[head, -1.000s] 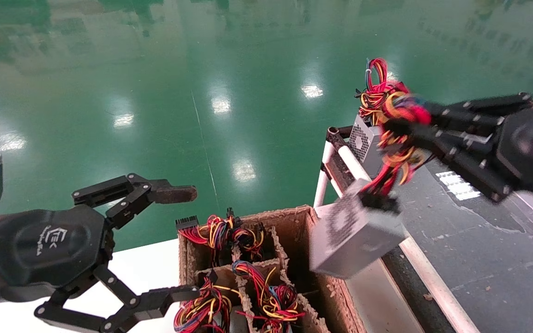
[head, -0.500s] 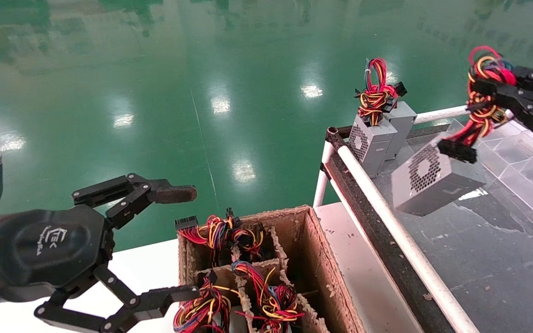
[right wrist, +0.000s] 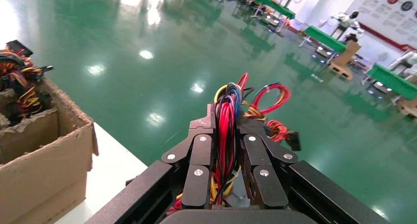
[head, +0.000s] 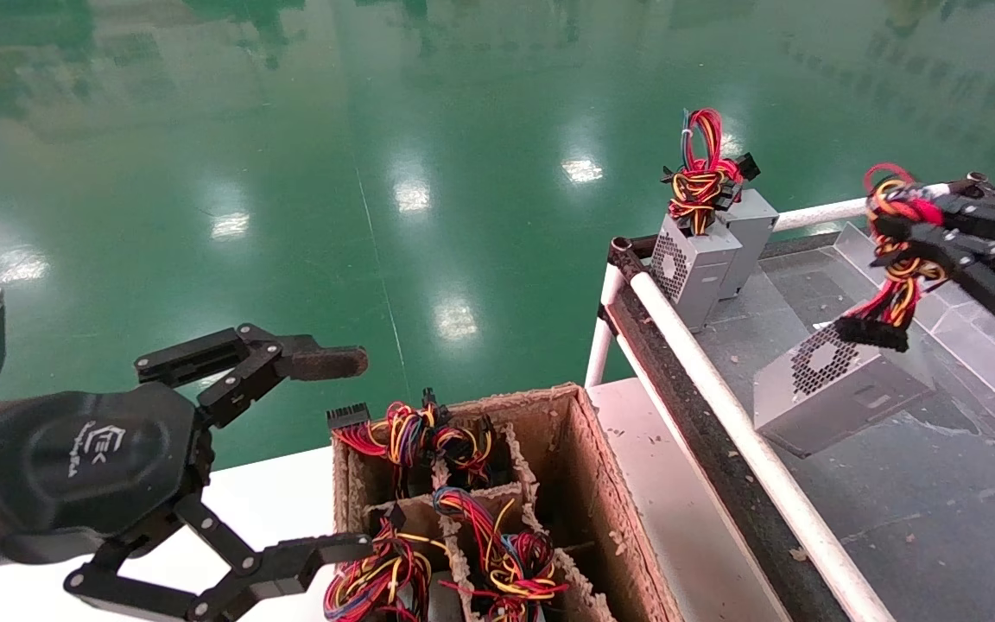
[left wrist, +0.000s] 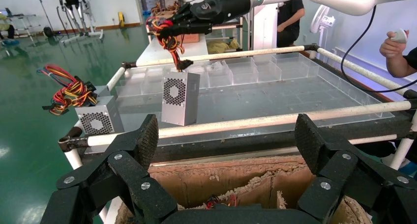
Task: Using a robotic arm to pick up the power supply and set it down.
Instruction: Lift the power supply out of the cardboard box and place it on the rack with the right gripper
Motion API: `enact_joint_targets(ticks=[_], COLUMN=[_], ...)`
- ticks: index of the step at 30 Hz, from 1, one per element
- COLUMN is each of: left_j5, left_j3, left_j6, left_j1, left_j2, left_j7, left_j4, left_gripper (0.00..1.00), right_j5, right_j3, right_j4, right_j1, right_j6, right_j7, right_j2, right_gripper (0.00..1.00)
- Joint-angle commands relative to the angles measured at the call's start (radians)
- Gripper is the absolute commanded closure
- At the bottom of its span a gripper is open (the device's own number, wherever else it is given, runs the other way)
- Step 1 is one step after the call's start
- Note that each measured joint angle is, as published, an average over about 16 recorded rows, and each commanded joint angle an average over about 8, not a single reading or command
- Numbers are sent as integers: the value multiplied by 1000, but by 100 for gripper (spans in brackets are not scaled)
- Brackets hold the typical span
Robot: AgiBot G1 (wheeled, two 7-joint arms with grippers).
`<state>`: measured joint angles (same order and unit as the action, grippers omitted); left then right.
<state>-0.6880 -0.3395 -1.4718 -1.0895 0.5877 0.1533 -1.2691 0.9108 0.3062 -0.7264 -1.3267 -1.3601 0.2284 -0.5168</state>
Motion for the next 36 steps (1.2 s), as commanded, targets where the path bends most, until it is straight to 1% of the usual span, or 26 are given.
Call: enact_joint_targets(ticks=[1, 10, 27, 36], left_j5=[0, 0, 0, 0], left_j3=[0, 0, 0, -1], left_j6=[0, 0, 0, 0], left_j1=[0, 0, 0, 0], left_j2=[0, 0, 0, 0], left_j7=[0, 0, 0, 0], left_j4=[0, 0, 0, 0], left_gripper=[0, 0, 0, 0], right_j5=[8, 50, 107, 137], right_j3=[7, 27, 49, 72], right_j4=[14, 94, 232, 277], right_j1=[-4, -74, -176, -217], right_j6=[-8, -5, -38, -59], right_j7=[5, 47, 131, 150], right_j2=[-9, -59, -78, -125], right_gripper=[100, 100, 100, 100])
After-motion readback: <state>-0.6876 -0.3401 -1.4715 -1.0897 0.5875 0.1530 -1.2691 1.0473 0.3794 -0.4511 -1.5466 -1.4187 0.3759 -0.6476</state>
